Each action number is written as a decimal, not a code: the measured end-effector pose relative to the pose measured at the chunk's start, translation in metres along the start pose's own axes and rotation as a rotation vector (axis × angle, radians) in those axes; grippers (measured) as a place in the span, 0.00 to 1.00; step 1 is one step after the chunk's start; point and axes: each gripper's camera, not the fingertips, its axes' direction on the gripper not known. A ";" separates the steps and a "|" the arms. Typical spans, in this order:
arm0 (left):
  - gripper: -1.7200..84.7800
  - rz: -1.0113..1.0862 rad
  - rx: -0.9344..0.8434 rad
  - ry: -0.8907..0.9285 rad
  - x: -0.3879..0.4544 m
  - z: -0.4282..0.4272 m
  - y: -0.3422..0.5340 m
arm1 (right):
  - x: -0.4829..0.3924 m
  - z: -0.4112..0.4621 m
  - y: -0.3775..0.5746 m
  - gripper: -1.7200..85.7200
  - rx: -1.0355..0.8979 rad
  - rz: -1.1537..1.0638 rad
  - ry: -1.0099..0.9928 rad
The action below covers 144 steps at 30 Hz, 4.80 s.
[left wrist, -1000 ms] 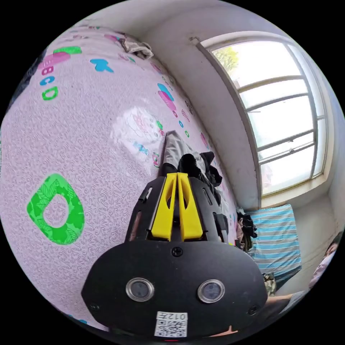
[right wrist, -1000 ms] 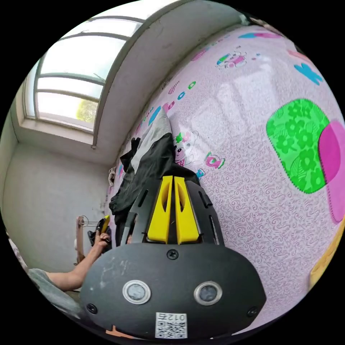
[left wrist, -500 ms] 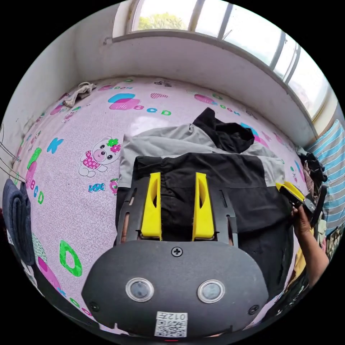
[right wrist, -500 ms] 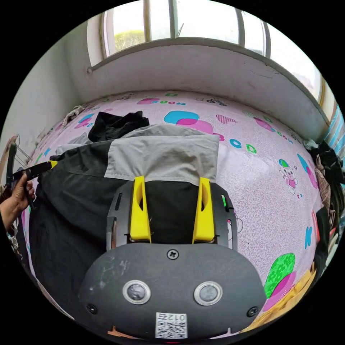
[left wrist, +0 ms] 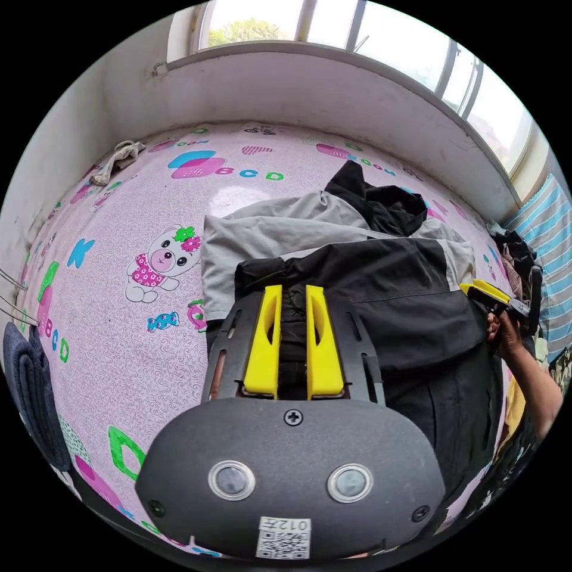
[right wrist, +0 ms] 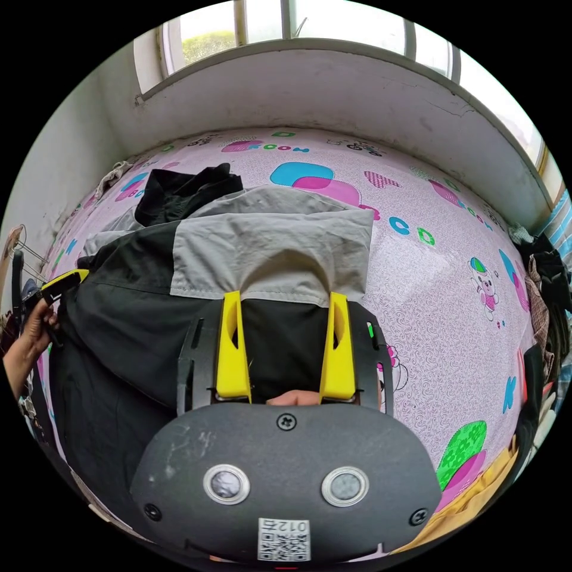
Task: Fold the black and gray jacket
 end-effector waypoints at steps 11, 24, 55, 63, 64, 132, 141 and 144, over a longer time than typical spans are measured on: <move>0.07 -0.006 -0.042 -0.050 0.014 0.005 -0.049 | 0.016 0.044 0.033 0.24 -0.003 -0.011 0.009; 0.08 -0.073 -0.003 -0.019 0.015 -0.036 -0.044 | 0.056 0.062 0.068 0.24 0.011 -0.011 -0.031; 0.03 0.058 -0.110 -0.007 0.047 -0.161 0.240 | 0.083 -0.069 0.405 0.18 -0.129 -0.044 -0.103; 0.02 0.155 -0.068 0.057 0.068 -0.205 0.289 | 0.045 -0.124 0.493 0.15 -0.122 -0.166 -0.125; 0.02 0.161 -0.086 0.051 0.069 -0.201 0.293 | 0.045 -0.115 0.504 0.14 -0.154 -0.162 -0.107; 0.09 -0.010 -0.717 0.650 -0.140 -0.017 0.216 | -0.135 -0.348 0.343 0.12 -0.320 -0.050 -0.759; 0.09 0.038 -0.689 0.735 -0.154 0.008 0.217 | 0.028 -0.465 0.338 0.14 -0.417 0.291 -0.693; 0.09 0.060 -0.674 0.743 -0.157 0.012 0.219 | 0.021 -0.468 0.342 0.14 -0.485 0.327 -0.792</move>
